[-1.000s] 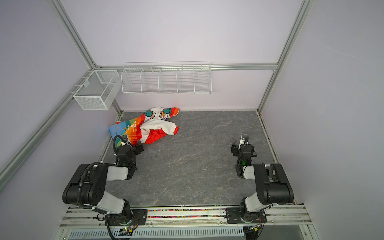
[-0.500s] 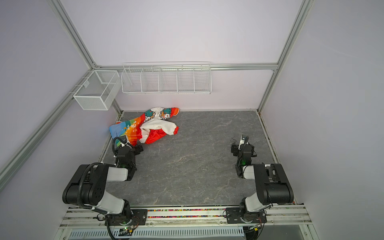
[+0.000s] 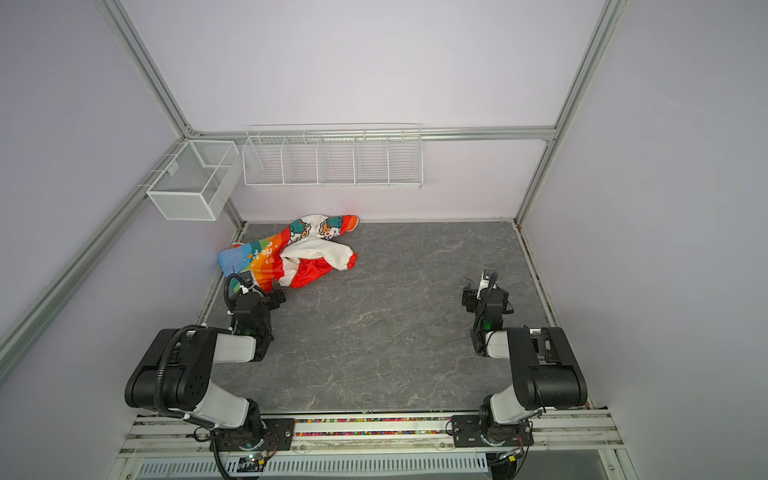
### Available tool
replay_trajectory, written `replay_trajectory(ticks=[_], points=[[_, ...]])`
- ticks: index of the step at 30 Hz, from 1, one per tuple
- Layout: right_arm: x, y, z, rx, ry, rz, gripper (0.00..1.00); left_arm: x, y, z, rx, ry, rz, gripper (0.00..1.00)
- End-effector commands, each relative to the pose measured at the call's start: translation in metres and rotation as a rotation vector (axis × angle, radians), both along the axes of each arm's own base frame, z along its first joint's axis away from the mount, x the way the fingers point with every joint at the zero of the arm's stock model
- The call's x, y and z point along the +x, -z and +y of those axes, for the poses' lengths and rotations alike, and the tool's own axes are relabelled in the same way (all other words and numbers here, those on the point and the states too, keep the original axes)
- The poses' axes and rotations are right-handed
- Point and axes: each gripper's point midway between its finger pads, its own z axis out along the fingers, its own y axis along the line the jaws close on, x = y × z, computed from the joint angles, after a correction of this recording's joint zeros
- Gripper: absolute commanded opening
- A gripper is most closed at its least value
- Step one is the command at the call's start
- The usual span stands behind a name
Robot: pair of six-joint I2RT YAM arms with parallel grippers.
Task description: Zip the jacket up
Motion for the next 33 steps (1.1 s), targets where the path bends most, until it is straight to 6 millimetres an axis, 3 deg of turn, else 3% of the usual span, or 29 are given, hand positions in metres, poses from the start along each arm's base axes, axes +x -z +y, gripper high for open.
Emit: replay_trajectory(ticks=[1, 8, 14, 17, 21, 24, 27, 30, 33], points=[[0.005, -0.008, 0.001, -0.021, -0.005, -0.029, 0.89, 0.004, -0.001, 0.003, 0.001, -0.025, 0.008, 0.99], [0.005, -0.009, 0.001, -0.021, -0.005, -0.032, 0.89, 0.004, -0.006, 0.0, 0.006, -0.005, 0.002, 0.99], [0.003, -0.03, -0.003, -0.022, 0.028, -0.02, 0.89, 0.003, -0.038, -0.008, 0.015, 0.044, 0.033, 0.99], [0.003, -0.054, -0.002, -0.028, 0.022, -0.021, 0.89, -0.006, -0.066, -0.006, -0.018, 0.028, -0.02, 0.99], [-0.008, -0.108, 0.004, 0.048, 0.008, -0.143, 0.88, -0.01, -0.104, -0.002, -0.147, -0.028, -0.024, 0.99], [-0.02, -0.144, -0.004, 0.163, 0.087, -0.182, 0.89, -0.015, -0.125, -0.001, -0.241, -0.06, -0.003, 0.99], [-0.028, -0.162, 0.002, 0.23, 0.082, -0.09, 0.89, -0.022, -0.148, -0.01, -0.342, -0.017, -0.039, 0.99], [-0.029, -0.168, 0.015, 0.238, 0.016, 0.014, 0.89, -0.04, -0.164, -0.015, -0.462, 0.005, -0.11, 0.99], [-0.045, -0.149, -0.017, 0.347, 0.262, 0.065, 0.89, -0.058, -0.163, -0.011, -0.549, -0.026, -0.134, 0.99]])
